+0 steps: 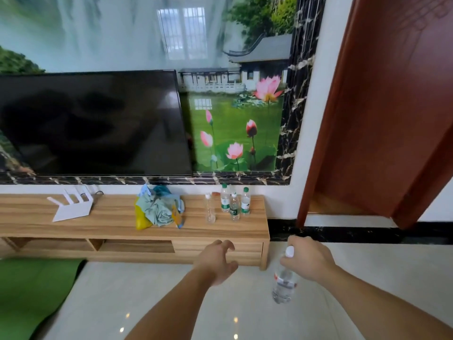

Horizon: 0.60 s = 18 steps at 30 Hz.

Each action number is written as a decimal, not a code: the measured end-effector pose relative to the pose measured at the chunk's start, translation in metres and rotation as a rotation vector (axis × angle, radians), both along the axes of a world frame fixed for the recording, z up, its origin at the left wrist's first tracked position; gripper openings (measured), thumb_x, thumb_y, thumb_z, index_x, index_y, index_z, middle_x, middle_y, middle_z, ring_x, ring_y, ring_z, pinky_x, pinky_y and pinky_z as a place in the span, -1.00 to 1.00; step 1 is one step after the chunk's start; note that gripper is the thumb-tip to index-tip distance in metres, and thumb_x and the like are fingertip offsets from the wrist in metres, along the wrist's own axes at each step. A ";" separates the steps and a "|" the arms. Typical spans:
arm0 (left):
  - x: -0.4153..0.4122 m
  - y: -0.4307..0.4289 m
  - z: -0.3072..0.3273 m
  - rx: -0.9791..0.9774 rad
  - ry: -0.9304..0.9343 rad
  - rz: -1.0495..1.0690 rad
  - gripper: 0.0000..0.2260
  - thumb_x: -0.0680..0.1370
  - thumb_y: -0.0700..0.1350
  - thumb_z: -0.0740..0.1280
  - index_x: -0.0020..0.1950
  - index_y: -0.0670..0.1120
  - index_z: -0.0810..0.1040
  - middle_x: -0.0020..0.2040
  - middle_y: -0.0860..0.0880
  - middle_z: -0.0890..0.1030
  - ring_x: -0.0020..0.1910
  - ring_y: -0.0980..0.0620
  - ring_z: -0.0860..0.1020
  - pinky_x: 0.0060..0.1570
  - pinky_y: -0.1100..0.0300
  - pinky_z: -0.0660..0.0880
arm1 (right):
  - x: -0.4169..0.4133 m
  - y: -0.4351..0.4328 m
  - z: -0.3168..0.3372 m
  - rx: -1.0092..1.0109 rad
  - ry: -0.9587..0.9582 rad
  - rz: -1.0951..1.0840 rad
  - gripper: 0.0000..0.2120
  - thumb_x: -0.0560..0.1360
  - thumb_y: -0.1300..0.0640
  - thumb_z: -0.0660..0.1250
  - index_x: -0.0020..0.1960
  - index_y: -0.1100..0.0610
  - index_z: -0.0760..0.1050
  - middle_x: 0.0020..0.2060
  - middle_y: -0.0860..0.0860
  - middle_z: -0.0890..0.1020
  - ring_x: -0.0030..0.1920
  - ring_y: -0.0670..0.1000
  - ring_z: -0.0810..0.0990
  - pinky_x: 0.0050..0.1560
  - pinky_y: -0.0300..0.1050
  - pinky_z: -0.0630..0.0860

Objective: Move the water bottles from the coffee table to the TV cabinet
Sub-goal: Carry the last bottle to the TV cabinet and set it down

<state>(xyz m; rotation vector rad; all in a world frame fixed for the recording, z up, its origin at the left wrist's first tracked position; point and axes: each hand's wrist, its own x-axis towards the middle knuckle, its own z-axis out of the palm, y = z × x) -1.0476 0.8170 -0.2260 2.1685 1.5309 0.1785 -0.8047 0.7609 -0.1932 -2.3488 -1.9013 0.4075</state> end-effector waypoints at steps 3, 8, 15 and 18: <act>-0.014 0.045 -0.009 -0.017 -0.012 0.030 -0.63 0.44 0.10 0.28 0.23 0.10 0.42 0.17 0.04 0.50 0.14 -0.01 0.48 0.09 0.08 0.47 | -0.013 0.048 -0.008 -0.016 -0.005 0.039 -0.76 0.30 -0.21 0.26 -0.27 -0.06 0.33 -0.36 -0.12 0.48 -0.32 -0.05 0.49 -0.45 -0.17 0.23; -0.021 0.124 -0.015 -0.053 -0.060 0.034 -0.61 0.44 0.09 0.30 0.25 0.08 0.43 0.18 0.01 0.50 0.11 -0.02 0.50 0.05 0.12 0.46 | -0.030 0.130 -0.011 -0.042 -0.041 0.073 -0.75 0.32 -0.21 0.26 -0.27 -0.04 0.35 -0.37 -0.11 0.51 -0.34 -0.04 0.50 -0.46 -0.17 0.25; -0.017 0.213 -0.016 -0.059 -0.050 0.005 -0.62 0.44 0.08 0.31 0.25 0.07 0.43 0.16 -0.01 0.50 0.09 -0.02 0.50 0.05 0.11 0.45 | -0.036 0.218 -0.011 -0.016 -0.085 0.074 -0.71 0.32 -0.24 0.25 -0.13 -0.05 0.48 -0.28 -0.10 0.57 -0.24 0.01 0.53 -0.35 -0.13 0.35; -0.009 0.248 -0.016 -0.041 -0.043 -0.005 -0.61 0.43 0.09 0.30 0.25 0.09 0.43 0.18 -0.01 0.51 0.09 -0.02 0.50 0.02 0.14 0.42 | -0.031 0.256 -0.009 -0.024 -0.073 0.089 -0.68 0.31 -0.26 0.27 -0.08 -0.07 0.48 -0.29 -0.12 0.53 -0.23 0.00 0.52 -0.35 -0.14 0.36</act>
